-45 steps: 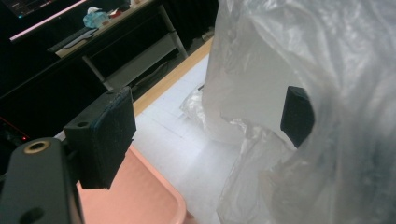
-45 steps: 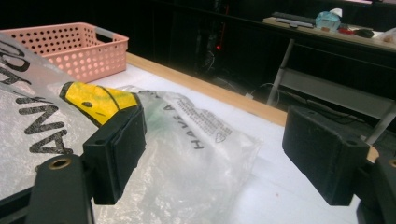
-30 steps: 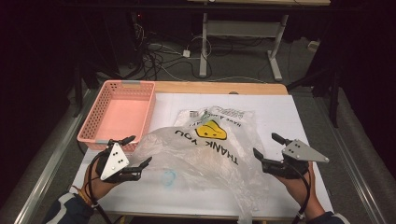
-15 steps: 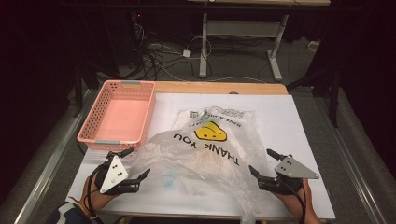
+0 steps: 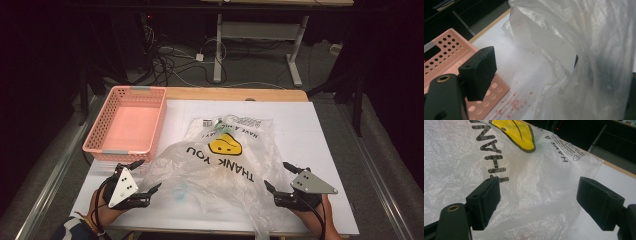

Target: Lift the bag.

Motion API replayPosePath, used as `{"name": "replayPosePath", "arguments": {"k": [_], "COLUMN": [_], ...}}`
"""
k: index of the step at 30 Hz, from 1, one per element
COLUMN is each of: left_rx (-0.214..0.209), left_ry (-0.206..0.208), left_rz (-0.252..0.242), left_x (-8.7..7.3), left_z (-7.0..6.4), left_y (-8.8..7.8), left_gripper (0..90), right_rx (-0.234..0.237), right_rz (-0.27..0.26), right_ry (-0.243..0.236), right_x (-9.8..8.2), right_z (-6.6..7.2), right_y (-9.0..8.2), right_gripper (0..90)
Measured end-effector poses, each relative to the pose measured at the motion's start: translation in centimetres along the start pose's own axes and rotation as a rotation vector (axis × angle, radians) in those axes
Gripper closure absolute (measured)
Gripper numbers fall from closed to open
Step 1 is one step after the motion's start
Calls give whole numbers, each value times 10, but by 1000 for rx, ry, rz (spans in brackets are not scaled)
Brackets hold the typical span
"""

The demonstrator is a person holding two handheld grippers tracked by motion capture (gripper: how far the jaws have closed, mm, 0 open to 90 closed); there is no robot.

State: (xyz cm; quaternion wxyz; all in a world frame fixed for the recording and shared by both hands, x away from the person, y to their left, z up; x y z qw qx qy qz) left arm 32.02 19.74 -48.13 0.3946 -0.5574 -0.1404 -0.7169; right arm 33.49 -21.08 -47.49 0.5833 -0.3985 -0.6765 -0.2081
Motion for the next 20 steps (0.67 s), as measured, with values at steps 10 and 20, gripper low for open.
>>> {"name": "replayPosePath", "arguments": {"k": [10,20], "left_rx": [4,8], "left_ry": [-4,-16], "left_rz": [-10,-13], "left_x": [3,6], "left_z": [1,3], "left_y": [0,2], "left_gripper": [176,175], "right_rx": [9,10], "right_rz": [-1,6], "right_ry": [0,6], "right_x": [0,-1], "right_z": [1,-1], "right_y": [0,1], "right_gripper": [201,201]}}
Point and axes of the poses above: each handheld gripper's, and its own axes: y roughly forward along the jaws, x roughly out of its top, z roughly to its left, the point moved 7 cm from there along y, roughly forward along the jaws, and after that the axes turned 14 degrees about -z, right-handed, at the moved point
